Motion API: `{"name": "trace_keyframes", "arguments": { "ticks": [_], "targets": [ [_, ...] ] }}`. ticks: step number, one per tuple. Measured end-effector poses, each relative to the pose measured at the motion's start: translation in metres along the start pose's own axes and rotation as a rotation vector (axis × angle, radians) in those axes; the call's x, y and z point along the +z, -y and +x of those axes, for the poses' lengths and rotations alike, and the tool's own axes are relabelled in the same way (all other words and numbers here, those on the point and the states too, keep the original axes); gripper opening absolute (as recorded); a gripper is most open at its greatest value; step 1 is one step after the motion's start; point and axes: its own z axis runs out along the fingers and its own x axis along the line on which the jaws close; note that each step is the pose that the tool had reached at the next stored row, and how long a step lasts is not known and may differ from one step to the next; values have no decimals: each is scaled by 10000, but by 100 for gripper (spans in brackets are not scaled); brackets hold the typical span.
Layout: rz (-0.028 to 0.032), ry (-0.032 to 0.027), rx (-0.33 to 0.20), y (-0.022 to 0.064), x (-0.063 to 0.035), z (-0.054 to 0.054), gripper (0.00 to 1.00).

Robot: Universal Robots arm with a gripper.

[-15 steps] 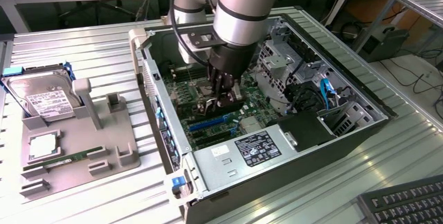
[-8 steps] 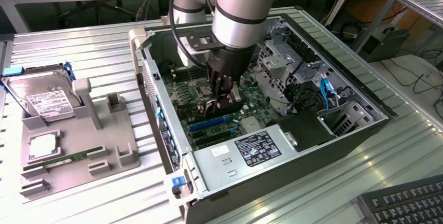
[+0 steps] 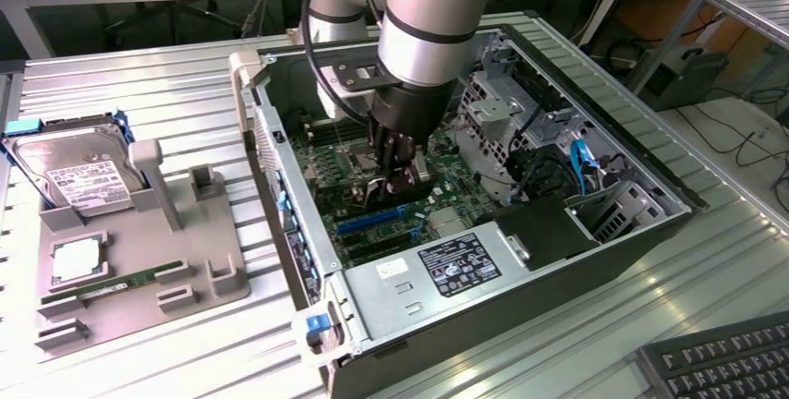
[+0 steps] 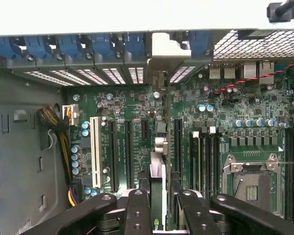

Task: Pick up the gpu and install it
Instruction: 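Insert the gpu into the slot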

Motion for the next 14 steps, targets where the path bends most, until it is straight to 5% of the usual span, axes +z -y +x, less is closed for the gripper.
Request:
{"name": "trace_keyframes", "arguments": {
  "ticks": [14],
  "targets": [
    [8, 28, -1, 25, 8, 1, 26]
  ]
}}
